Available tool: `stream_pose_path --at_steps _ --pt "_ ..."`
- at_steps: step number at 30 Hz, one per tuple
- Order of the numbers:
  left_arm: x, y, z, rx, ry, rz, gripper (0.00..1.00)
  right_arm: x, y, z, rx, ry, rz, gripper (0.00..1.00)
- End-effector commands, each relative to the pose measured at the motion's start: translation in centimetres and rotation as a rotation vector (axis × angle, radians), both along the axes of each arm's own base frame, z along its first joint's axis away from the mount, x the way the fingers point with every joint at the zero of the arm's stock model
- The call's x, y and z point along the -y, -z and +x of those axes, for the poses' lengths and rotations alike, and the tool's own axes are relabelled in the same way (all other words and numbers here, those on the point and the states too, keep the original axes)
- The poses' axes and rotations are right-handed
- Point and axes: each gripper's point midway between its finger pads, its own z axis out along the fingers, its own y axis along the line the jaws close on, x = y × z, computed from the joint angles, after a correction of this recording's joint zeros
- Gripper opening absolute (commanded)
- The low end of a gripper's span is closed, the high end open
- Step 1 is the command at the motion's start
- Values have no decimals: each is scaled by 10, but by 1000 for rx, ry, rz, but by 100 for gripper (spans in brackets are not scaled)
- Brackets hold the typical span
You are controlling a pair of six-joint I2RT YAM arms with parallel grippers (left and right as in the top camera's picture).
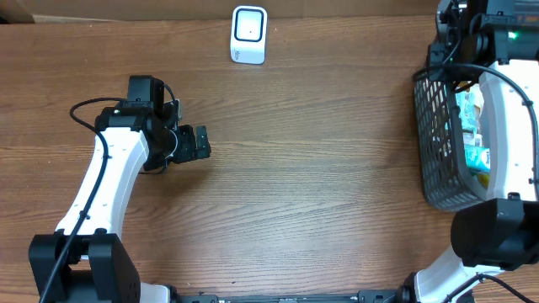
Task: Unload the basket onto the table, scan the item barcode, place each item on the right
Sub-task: 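Reach into the basket with the right gripper and grasp the yellow bottle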
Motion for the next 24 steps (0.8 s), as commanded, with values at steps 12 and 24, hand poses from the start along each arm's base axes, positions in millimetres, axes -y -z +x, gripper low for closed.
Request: stream_pose_path --at_steps 12,24 --pt "-1 -2 4 9 -8 4 100 -20 -32 52 240 -107 63 4" --pt "-1 -2 4 9 -8 4 100 -23 -44 61 300 22 189 22"
